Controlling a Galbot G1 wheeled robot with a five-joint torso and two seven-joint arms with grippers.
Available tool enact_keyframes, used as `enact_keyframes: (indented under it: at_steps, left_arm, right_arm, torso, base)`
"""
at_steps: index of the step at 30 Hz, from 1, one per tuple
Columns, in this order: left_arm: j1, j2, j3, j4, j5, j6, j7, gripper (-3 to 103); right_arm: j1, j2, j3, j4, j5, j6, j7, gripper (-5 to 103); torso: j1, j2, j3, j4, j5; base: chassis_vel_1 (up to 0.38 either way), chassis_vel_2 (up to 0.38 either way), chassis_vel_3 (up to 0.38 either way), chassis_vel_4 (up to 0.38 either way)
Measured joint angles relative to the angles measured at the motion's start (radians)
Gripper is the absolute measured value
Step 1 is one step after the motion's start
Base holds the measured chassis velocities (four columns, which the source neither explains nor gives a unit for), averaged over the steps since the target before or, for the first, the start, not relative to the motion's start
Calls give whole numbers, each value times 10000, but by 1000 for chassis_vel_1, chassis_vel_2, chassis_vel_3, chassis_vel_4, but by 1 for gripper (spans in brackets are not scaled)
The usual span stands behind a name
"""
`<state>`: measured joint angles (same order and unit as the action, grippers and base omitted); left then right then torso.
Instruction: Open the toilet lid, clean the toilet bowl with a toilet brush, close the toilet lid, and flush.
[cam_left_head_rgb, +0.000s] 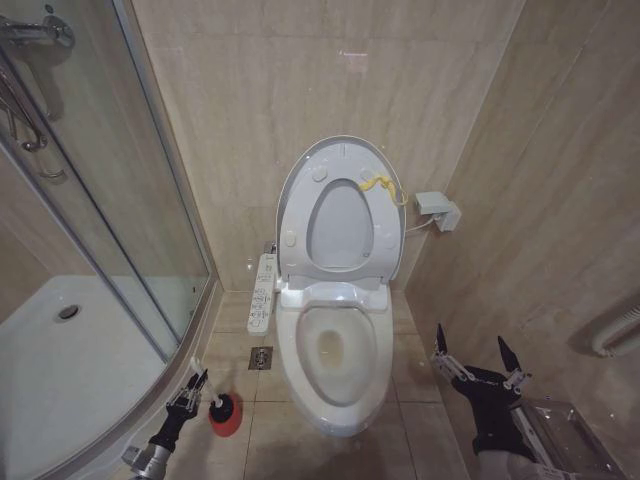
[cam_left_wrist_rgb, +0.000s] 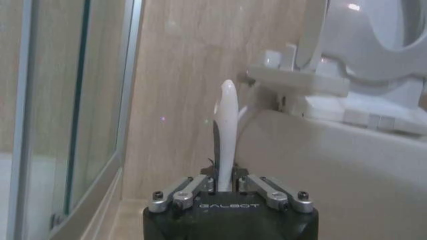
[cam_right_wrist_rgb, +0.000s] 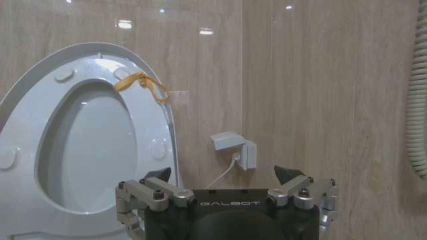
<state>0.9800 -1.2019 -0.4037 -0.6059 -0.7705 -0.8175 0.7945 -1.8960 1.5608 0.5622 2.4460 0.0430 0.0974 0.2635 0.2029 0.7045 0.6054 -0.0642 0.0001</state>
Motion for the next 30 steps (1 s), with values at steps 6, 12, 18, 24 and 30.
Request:
enact_keyframes:
  at_steps: [6, 12, 18, 24, 30]
  left_arm:
    - [-23, -55, -24, 330, 1187, 1, -347, 15]
    - [114, -107, -64, 230, 1908, -12, -523, 15]
    - [317, -107, -93, 33, 2250, -21, -609, 15]
    - [386, -100, -165, -23, 2660, -26, -770, 15]
    - [455, -71, -144, 5, 2705, 21, -760, 15]
  right_arm:
    - [-1, 0, 0, 0, 0, 0, 0, 100]
    - [0, 0, 0, 0, 0, 0, 0, 100]
    - [0, 0, 0, 0, 0, 0, 0, 100]
    - [-1, 0, 0, 0, 0, 0, 0, 100]
    - [0, 1, 0, 0, 0, 0, 2, 100]
  torso:
    - [0, 0, 0, 2, 0]
    - [0, 0, -1, 0, 1]
    - [0, 1, -1, 3, 2]
    - [-1, 1, -1, 1, 1]
    - [2, -1, 2, 4, -10]
  base:
    - [0, 0, 0, 0]
    - [0, 0, 0, 0]
    - [0, 0, 0, 0]
    - [0, 0, 0, 0]
    - [0, 0, 0, 0]
